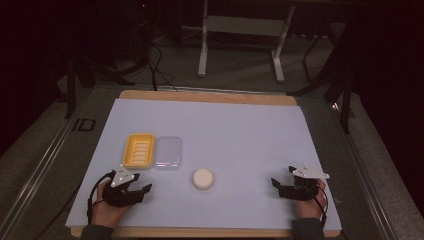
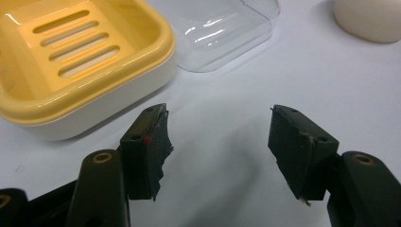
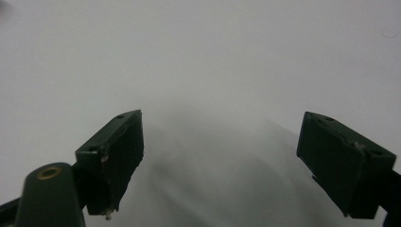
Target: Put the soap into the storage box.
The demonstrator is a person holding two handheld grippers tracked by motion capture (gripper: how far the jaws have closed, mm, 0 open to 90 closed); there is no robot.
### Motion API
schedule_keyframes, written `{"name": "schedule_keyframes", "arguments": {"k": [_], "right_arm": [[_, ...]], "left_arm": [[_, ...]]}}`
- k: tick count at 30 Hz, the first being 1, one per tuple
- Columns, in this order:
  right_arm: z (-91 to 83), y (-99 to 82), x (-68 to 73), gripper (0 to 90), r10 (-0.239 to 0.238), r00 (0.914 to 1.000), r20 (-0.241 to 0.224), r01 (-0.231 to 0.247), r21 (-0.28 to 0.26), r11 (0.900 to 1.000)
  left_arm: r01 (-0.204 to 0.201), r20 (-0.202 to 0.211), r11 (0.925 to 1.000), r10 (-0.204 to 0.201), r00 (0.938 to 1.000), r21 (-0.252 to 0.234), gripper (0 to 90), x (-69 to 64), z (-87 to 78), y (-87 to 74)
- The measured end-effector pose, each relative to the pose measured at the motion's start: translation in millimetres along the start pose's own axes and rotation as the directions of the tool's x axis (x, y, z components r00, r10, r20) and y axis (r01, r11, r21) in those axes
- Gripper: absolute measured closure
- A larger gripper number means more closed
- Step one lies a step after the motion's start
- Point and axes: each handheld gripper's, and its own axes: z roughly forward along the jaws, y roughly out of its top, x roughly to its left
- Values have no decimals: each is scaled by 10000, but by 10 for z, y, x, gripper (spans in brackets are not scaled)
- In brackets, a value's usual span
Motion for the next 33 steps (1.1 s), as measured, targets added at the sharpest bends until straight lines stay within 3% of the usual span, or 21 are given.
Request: {"name": "schedule_keyframes", "arguments": {"k": [3,7,12,18,23,30,31,32,33], "right_arm": [[-2,-2,10,155,-59,10000,37,59,-27,10000],[-8,-6,11,155,-180,9998,-114,179,-112,9998],[-23,-13,15,155,-189,9998,-105,186,-259,9995],[-40,-20,14,155,-134,9999,-39,133,-433,9990],[-43,-21,7,155,-32,10000,16,32,-450,9990],[-48,-23,10,155,-63,10000,21,64,-516,9986],[-51,-25,8,155,-48,10000,20,49,-550,9985],[-51,-25,8,155,-48,10000,20,49,-550,9985],[-53,-26,8,155,-53,10000,16,54,-571,9984]], "left_arm": [[1,161,10000,-2,9999,44,385,2,-11,10],[-415,327,9987,405,9986,288,388,-29,-9,83],[-650,408,9965,629,9972,516,386,-40,13,138],[-1211,524,9895,1172,9917,790,383,-73,31,235],[-1871,799,9767,1793,9806,1050,409,-151,46,358],[-2324,1160,9643,2182,9690,1268,409,-202,95,473],[-2534,1323,9579,2360,9627,1347,411,-222,115,507],[-2534,1323,9579,2360,9627,1347,411,-222,115,507],[-2663,1398,9540,2475,9588,1374,412,-240,136,538]]}}
